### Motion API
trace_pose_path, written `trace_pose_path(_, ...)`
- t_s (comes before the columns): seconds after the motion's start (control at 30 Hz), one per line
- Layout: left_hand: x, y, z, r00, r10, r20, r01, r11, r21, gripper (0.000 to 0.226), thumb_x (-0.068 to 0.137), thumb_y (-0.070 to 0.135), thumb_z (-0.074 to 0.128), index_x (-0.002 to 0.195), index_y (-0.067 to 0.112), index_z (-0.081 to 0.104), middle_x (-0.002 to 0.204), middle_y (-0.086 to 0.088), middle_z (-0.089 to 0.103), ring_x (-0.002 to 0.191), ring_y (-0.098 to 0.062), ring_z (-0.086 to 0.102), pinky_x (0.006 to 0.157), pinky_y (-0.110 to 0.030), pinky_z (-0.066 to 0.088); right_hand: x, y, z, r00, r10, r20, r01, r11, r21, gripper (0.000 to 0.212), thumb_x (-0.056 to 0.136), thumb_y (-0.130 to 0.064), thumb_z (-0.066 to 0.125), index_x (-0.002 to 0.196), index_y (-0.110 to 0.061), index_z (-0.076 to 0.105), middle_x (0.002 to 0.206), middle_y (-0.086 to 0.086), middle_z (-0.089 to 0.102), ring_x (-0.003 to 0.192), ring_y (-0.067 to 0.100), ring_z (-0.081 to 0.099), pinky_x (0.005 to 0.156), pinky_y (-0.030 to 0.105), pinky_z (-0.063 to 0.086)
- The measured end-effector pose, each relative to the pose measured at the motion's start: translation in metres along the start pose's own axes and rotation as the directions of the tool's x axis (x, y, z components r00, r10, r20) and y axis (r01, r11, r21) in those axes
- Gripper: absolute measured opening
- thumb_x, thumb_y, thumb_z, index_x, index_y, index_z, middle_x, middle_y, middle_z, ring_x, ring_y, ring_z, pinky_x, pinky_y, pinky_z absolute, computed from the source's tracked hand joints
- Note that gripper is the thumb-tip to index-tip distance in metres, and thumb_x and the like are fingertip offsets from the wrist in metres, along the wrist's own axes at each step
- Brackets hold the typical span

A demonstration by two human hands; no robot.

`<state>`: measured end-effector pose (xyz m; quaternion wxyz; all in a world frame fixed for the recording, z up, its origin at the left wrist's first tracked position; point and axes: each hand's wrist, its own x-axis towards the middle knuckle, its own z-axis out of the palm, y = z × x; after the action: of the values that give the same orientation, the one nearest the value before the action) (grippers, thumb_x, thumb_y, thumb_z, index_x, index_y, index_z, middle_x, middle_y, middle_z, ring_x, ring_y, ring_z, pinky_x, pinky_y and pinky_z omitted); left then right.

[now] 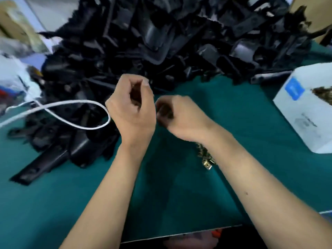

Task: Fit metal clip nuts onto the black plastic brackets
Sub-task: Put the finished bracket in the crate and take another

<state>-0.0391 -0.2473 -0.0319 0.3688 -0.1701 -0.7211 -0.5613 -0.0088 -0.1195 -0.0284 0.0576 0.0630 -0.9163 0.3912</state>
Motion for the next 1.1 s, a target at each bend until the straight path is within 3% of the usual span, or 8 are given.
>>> trace_pose_path(0.13,0.023,-0.004,-0.049,0.986,0.138,-0.091,-0.125,0.983,0.134,0.012,0.097,0.007,0.055,0.088,0.008,0.063,0.071,0.003,0.063,0.060,-0.017,0.058,0.056,-0.031,0.045,0.017,-0.044,0.081,0.956,-0.271,0.112,0.283,0.953,-0.109,0.065,0.073,-0.029,0.078,0.132,-0.020,0.054,0.128,0.000,0.052,0.112,0.021,0.043,0.094,0.044,0.050)
trace_pose_path(0.23,0.036,-0.006,-0.080,0.974,0.089,-0.210,-0.046,0.979,0.198,0.013,0.093,0.009,0.054,0.083,0.014,0.061,0.068,0.006,0.059,0.061,-0.016,0.058,0.058,-0.029,0.046,0.029,-0.072,0.114,0.931,-0.365,0.016,0.362,0.917,-0.165,0.110,0.061,-0.055,0.081,0.153,-0.028,0.027,0.149,-0.011,0.022,0.132,0.016,0.021,0.109,0.051,0.039)
trace_pose_path(0.3,0.042,-0.011,-0.099,0.944,0.049,-0.325,0.029,0.972,0.232,0.012,0.090,0.009,0.053,0.082,0.010,0.062,0.069,0.007,0.059,0.066,-0.016,0.060,0.064,-0.034,0.049,0.034,-0.085,0.135,0.905,-0.398,0.152,0.425,0.866,-0.264,0.121,0.066,-0.065,0.076,0.163,-0.028,0.015,0.166,-0.005,0.010,0.155,0.024,0.005,0.122,0.063,0.019)
trace_pose_path(0.4,0.047,-0.027,-0.120,0.926,0.015,-0.378,0.135,0.921,0.366,0.011,0.089,0.015,0.053,0.083,0.012,0.061,0.078,0.003,0.062,0.077,-0.024,0.060,0.076,-0.048,0.050,0.034,-0.094,0.157,0.873,-0.404,0.274,0.476,0.827,-0.299,0.103,0.077,-0.063,0.072,0.162,-0.031,0.024,0.168,-0.005,0.017,0.159,0.030,0.004,0.125,0.065,0.001)
trace_pose_path(0.5,0.042,-0.045,-0.133,0.957,-0.020,-0.289,0.163,0.861,0.482,0.014,0.092,0.019,0.052,0.084,0.012,0.061,0.083,-0.004,0.066,0.082,-0.030,0.059,0.080,-0.051,0.047,0.037,-0.088,0.146,0.888,-0.399,0.227,0.459,0.791,-0.404,0.086,0.076,-0.060,0.076,0.151,-0.029,0.046,0.160,0.000,0.031,0.151,0.028,0.022,0.123,0.066,0.014)
trace_pose_path(0.73,0.039,-0.064,-0.134,0.991,-0.048,-0.128,0.114,0.812,0.573,0.023,0.096,0.023,0.053,0.086,0.007,0.065,0.088,-0.010,0.063,0.091,-0.032,0.057,0.082,-0.035,0.037,0.043,-0.057,0.102,0.875,-0.392,0.284,0.482,0.755,-0.444,0.095,0.072,-0.038,0.083,0.153,-0.040,0.034,0.168,0.004,0.020,0.154,0.026,0.020,0.117,0.051,0.037)
trace_pose_path(0.87,0.043,-0.071,-0.136,0.996,-0.026,-0.091,0.077,0.781,0.619,0.025,0.097,0.026,0.055,0.087,0.006,0.067,0.090,-0.012,0.062,0.095,-0.035,0.055,0.084,-0.033,0.034,0.051,-0.023,0.069,0.908,-0.352,0.227,0.413,0.842,-0.346,0.105,0.074,-0.003,0.074,0.162,-0.029,0.026,0.166,-0.003,0.027,0.153,0.018,0.020,0.124,0.036,0.030)
trace_pose_path(1.1,0.041,-0.050,-0.100,0.988,0.054,-0.147,0.048,0.789,0.612,0.019,0.091,0.020,0.057,0.082,0.008,0.068,0.090,-0.014,0.065,0.093,-0.037,0.057,0.085,-0.035,0.037,0.052,0.011,0.039,0.946,-0.324,0.010,0.324,0.945,-0.055,0.069,0.071,0.016,0.057,0.128,-0.022,0.069,0.156,-0.007,0.048,0.150,0.006,0.033,0.123,0.019,0.025)
